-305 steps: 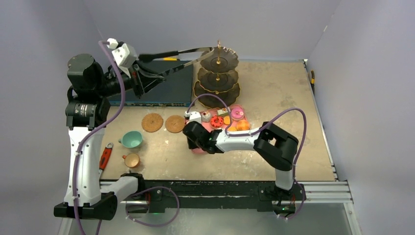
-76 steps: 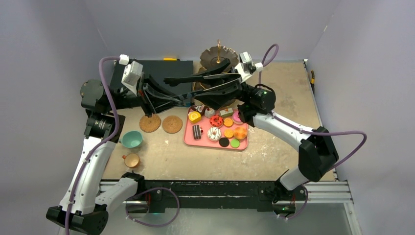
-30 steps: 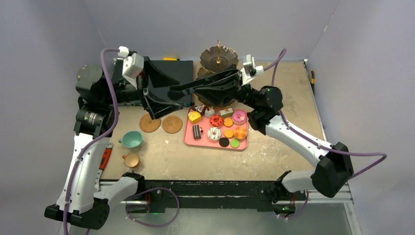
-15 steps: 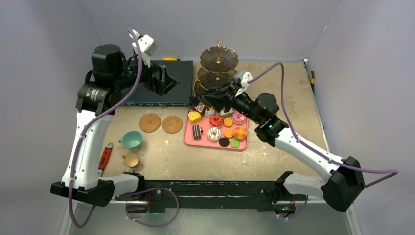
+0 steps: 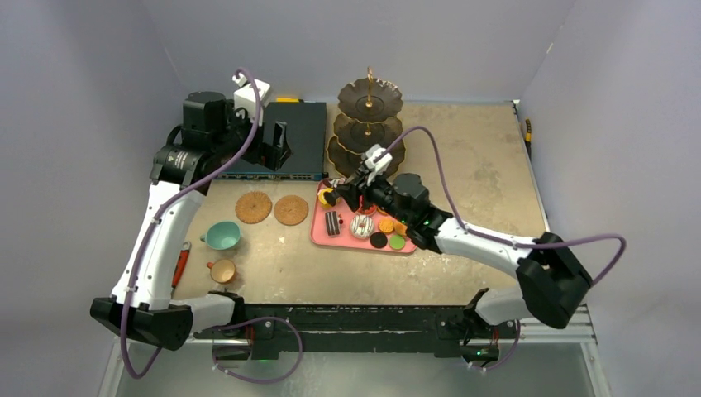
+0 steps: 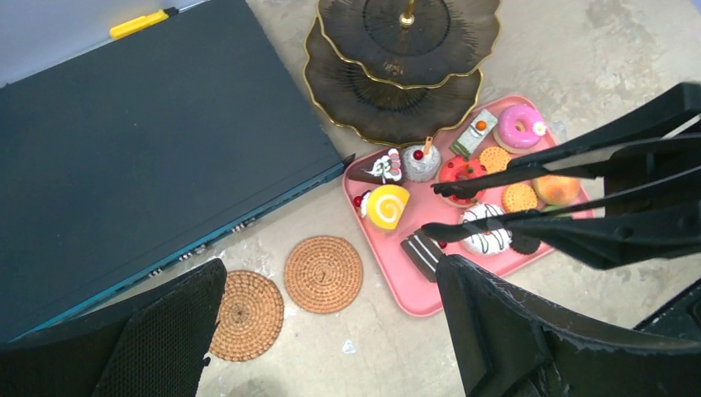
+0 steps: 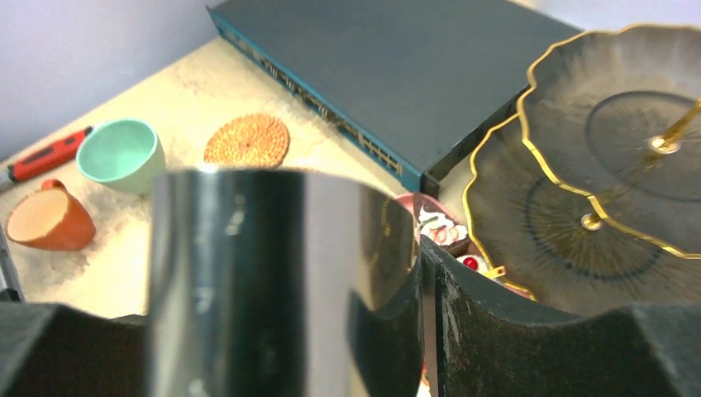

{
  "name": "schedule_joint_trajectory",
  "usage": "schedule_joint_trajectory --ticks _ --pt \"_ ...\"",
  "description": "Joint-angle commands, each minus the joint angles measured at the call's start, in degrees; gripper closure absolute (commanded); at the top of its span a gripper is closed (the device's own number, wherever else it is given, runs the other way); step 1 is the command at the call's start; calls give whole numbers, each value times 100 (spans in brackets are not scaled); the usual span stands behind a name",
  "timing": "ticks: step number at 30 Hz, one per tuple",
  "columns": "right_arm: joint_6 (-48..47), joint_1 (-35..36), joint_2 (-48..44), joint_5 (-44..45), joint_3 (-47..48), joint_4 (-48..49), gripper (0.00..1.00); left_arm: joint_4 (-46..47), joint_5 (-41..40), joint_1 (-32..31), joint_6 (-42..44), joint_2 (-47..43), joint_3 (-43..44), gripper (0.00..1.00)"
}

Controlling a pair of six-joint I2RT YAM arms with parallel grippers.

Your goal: Serve the afternoon tea

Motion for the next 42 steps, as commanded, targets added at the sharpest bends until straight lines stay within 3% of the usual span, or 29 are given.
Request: schedule_joint_trajectory --ticks 1,11,34,38,42 --pt "-251 208 366 535 149 874 45 293 -277 36 64 -193 -109 1" --pt "-396 334 1141 979 382 1337 42 333 -369 44 153 -244 -251 1" --pt "-381 434 2121 746 634 1652 36 330 -299 53 320 -355 -232 1" --pt "-399 460 2238 710 706 1629 37 330 -307 49 343 -372 -196 1" --pt "-497 512 2291 685 804 1437 45 276 -310 53 362 -370 -98 1"
